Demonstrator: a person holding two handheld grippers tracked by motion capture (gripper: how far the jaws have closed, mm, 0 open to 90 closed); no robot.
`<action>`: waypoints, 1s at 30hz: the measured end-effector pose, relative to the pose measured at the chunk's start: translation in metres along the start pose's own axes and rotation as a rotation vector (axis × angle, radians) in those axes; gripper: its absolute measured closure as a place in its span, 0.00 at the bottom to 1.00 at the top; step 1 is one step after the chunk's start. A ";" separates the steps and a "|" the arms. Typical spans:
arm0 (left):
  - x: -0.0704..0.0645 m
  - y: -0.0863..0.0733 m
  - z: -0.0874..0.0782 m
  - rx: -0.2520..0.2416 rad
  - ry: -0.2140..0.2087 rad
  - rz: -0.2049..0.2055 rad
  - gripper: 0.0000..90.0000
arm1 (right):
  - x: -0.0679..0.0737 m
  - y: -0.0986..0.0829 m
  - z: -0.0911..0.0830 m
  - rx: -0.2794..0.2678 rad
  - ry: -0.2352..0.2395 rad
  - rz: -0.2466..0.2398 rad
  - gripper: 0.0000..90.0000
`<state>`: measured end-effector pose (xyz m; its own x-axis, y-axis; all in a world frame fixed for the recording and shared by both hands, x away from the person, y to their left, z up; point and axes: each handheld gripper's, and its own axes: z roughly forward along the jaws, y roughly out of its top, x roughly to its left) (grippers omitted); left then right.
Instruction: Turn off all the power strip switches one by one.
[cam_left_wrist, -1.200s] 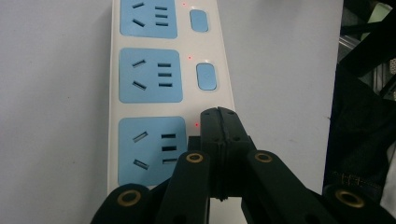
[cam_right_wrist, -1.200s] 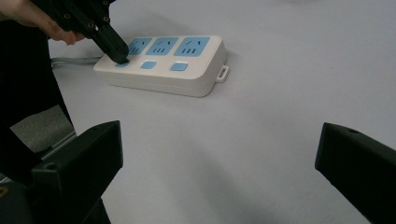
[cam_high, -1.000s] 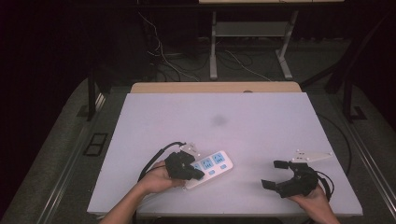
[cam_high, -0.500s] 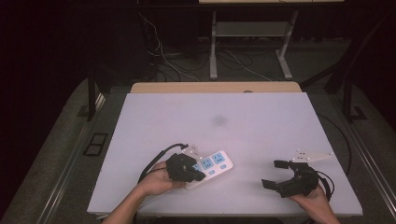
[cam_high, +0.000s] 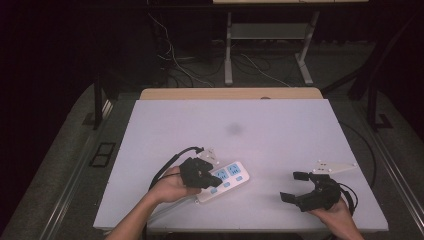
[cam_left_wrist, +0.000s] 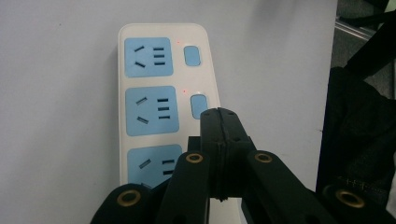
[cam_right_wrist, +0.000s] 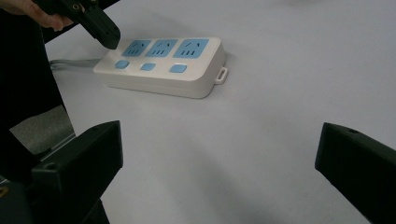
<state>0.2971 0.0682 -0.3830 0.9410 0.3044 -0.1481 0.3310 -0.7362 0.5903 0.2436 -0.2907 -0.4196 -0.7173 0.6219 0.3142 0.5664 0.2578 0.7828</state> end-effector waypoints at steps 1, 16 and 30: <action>0.000 0.001 0.000 -0.001 0.000 0.001 0.99 | 0.000 0.000 0.000 0.000 0.000 0.000 0.01; 0.004 0.017 0.000 0.009 0.016 0.020 0.99 | 0.000 0.000 0.000 -0.001 -0.001 0.003 0.01; 0.008 0.022 0.011 0.025 0.017 0.033 0.99 | 0.000 0.000 0.000 0.000 -0.001 0.006 0.01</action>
<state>0.3127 0.0479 -0.3800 0.9502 0.2894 -0.1152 0.3014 -0.7607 0.5748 0.2436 -0.2914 -0.4200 -0.7132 0.6246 0.3182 0.5706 0.2536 0.7811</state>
